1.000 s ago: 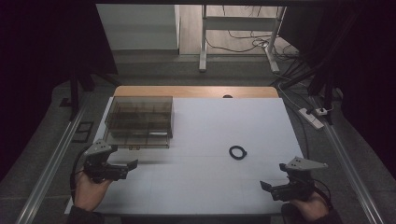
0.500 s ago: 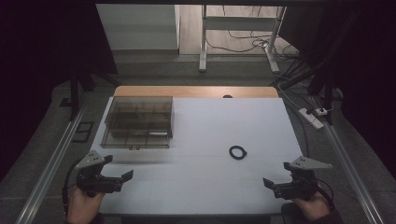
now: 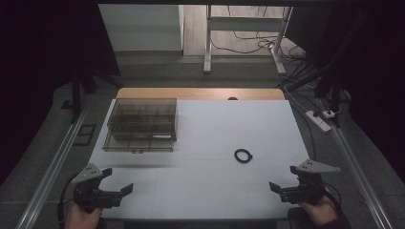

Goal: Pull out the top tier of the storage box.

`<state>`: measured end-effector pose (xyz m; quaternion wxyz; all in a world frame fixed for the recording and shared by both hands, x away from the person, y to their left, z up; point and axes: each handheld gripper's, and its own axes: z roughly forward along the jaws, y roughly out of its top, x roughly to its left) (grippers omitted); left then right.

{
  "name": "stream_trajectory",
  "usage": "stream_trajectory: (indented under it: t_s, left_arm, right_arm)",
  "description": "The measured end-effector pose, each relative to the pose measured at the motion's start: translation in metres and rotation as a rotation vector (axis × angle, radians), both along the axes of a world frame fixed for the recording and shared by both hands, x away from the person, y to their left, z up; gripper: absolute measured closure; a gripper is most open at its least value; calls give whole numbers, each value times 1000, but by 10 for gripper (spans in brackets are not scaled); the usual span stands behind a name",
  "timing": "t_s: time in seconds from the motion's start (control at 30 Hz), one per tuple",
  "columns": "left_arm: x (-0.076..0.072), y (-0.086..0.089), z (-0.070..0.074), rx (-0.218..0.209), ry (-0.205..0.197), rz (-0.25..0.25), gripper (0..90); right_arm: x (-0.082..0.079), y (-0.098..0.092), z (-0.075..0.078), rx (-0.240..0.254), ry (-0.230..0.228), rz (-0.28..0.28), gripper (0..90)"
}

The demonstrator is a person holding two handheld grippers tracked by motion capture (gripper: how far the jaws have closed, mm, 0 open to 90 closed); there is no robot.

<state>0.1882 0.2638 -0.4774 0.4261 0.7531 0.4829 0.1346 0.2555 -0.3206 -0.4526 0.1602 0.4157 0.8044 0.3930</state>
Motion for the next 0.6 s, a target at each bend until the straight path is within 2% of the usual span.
stream_trajectory:
  t_s: [0.4, 0.6]
  left_arm:
    - [-8, 2, -1, 9, -2, 1, 0]
    - [-7, 1, -1, 16, 16, -5, 0]
  right_arm:
    - [0, 0, 0, 5, 5, 0, 0]
    - [0, -1, 0, 7, 5, 8, 0]
